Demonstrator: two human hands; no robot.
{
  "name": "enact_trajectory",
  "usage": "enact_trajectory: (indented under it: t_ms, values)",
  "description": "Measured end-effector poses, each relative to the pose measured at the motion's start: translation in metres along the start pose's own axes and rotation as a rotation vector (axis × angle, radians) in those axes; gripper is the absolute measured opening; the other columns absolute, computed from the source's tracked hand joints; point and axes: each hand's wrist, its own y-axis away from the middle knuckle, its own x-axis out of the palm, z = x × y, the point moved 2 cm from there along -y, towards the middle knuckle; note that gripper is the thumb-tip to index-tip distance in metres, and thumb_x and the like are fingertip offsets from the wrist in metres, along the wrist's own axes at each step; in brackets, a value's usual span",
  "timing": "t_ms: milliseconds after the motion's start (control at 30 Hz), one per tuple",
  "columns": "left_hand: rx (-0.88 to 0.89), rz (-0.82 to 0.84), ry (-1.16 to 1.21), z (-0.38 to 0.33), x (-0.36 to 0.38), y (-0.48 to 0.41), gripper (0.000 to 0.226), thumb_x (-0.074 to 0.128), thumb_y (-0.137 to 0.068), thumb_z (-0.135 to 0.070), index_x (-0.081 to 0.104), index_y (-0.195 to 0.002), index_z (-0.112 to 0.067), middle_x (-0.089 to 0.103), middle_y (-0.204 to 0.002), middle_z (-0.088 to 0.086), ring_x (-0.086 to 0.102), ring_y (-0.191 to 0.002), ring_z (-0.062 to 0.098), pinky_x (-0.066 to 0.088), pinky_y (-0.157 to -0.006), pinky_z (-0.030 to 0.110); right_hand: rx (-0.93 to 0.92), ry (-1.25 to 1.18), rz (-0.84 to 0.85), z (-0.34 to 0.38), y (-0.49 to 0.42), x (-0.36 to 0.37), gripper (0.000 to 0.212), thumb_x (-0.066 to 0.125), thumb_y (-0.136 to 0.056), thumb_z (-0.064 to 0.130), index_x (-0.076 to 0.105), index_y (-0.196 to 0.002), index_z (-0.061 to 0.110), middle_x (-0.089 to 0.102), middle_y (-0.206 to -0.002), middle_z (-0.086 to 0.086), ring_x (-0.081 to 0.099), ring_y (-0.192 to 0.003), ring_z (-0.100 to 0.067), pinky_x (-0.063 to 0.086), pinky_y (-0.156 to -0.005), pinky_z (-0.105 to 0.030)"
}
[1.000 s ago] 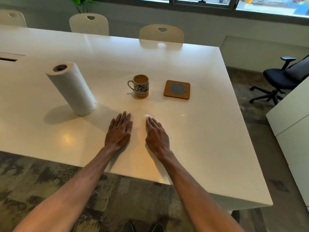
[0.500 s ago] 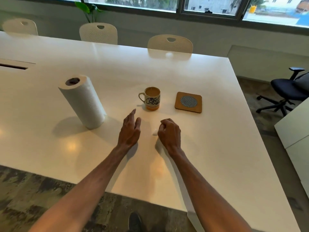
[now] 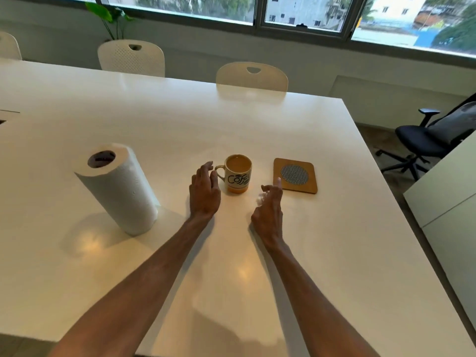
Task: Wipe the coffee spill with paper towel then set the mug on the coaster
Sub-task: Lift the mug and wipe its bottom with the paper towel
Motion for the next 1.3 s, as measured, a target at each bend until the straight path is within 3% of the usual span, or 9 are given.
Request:
enact_trajectory:
  t_ms: [67, 133, 233, 333, 500, 667, 933, 1067, 1300]
  values:
    - [-0.02, 0.02, 0.075, -0.001, 0.003, -0.006, 0.035, 0.042, -0.116, -0.026, 0.058, -0.145, -0.013, 0.064, -0.148, 0.005, 0.056, -0.138, 0.029, 0.044, -0.113, 0.047, -0.003, 0.086, -0.007, 0.003, -0.008, 0.001, 0.055, 0.055, -0.097, -0.013, 0.048, -0.15, 0.001, 0.038, -0.168, -0.018, 0.067, -0.125, -0.032, 0.061, -0.087, -0.037]
    - [-0.041, 0.039, 0.133, -0.001, 0.004, -0.014, 0.033, 0.043, -0.116, -0.026, 0.061, -0.14, -0.012, 0.067, -0.142, 0.007, 0.062, -0.13, 0.03, 0.049, -0.109, 0.046, -0.045, 0.191, -0.054, 0.003, -0.014, 0.001, 0.034, 0.056, -0.1, -0.007, 0.069, -0.128, 0.007, 0.048, -0.164, -0.011, 0.069, -0.126, -0.033, 0.063, -0.088, -0.043]
    - [-0.081, 0.054, 0.186, -0.001, 0.005, -0.024, 0.031, 0.043, -0.116, -0.026, 0.065, -0.13, -0.009, 0.073, -0.129, 0.007, 0.068, -0.116, 0.03, 0.055, -0.1, 0.052, -0.109, 0.2, -0.123, 0.002, -0.017, 0.0, 0.033, 0.057, -0.101, -0.004, 0.077, -0.114, 0.019, 0.071, -0.138, 0.002, 0.075, -0.108, -0.024, 0.063, -0.072, -0.034]
    - [-0.139, 0.073, 0.22, 0.0, 0.007, -0.032, 0.029, 0.044, -0.116, -0.029, 0.065, -0.119, -0.008, 0.077, -0.117, 0.005, 0.07, -0.108, 0.028, 0.056, -0.096, 0.054, -0.079, 0.168, -0.136, 0.0, -0.021, 0.001, 0.039, 0.057, -0.101, -0.004, 0.08, -0.119, 0.021, 0.076, -0.13, 0.004, 0.077, -0.104, -0.019, 0.062, -0.076, -0.028]
    - [-0.2, 0.144, 0.293, 0.001, 0.013, -0.042, 0.032, 0.046, -0.115, -0.032, 0.064, -0.113, -0.005, 0.079, -0.112, 0.008, 0.075, -0.097, 0.03, 0.062, -0.087, 0.048, -0.086, 0.313, 0.042, -0.002, -0.018, 0.011, 0.037, 0.065, -0.101, 0.008, 0.073, -0.136, 0.016, 0.069, -0.145, -0.006, 0.069, -0.129, -0.026, 0.064, -0.097, -0.049]
    - [-0.213, 0.184, 0.3, 0.008, 0.017, -0.045, 0.032, 0.045, -0.115, -0.034, 0.064, -0.106, -0.01, 0.077, -0.103, 0.008, 0.072, -0.082, 0.022, 0.05, -0.059, 0.025, -0.092, 0.432, 0.165, -0.007, -0.001, 0.025, 0.055, 0.043, -0.109, 0.033, 0.047, -0.159, 0.011, 0.047, -0.166, -0.011, 0.041, -0.156, -0.023, 0.035, -0.129, -0.044]
    - [-0.191, 0.261, 0.362, 0.013, 0.019, -0.049, 0.041, 0.042, -0.116, -0.032, 0.063, -0.095, -0.005, 0.07, -0.089, 0.012, 0.062, -0.071, 0.02, 0.047, -0.054, 0.029, -0.091, 0.509, 0.198, -0.008, -0.002, 0.021, 0.053, 0.039, -0.112, 0.021, 0.038, -0.164, 0.014, 0.023, -0.176, -0.014, 0.02, -0.165, -0.026, 0.024, -0.134, -0.045]
    - [-0.228, 0.292, 0.486, 0.014, 0.021, -0.051, 0.036, 0.042, -0.117, -0.026, 0.058, -0.089, -0.01, 0.059, -0.08, 0.008, 0.05, -0.062, 0.015, 0.041, -0.052, 0.028, -0.069, 0.579, 0.215, -0.005, -0.003, 0.018, 0.052, 0.042, -0.112, 0.024, 0.04, -0.163, 0.014, 0.033, -0.172, -0.016, 0.032, -0.161, -0.031, 0.033, -0.13, -0.047]
    - [-0.347, 0.304, 0.636, 0.018, 0.026, -0.051, 0.033, 0.043, -0.115, -0.025, 0.055, -0.085, -0.018, 0.05, -0.076, -0.001, 0.045, -0.069, 0.013, 0.042, -0.06, 0.029, -0.061, 0.583, 0.247, -0.006, -0.002, 0.018, 0.058, 0.042, -0.111, 0.022, 0.032, -0.167, 0.014, 0.031, -0.173, -0.015, 0.028, -0.162, -0.03, 0.031, -0.131, -0.047]
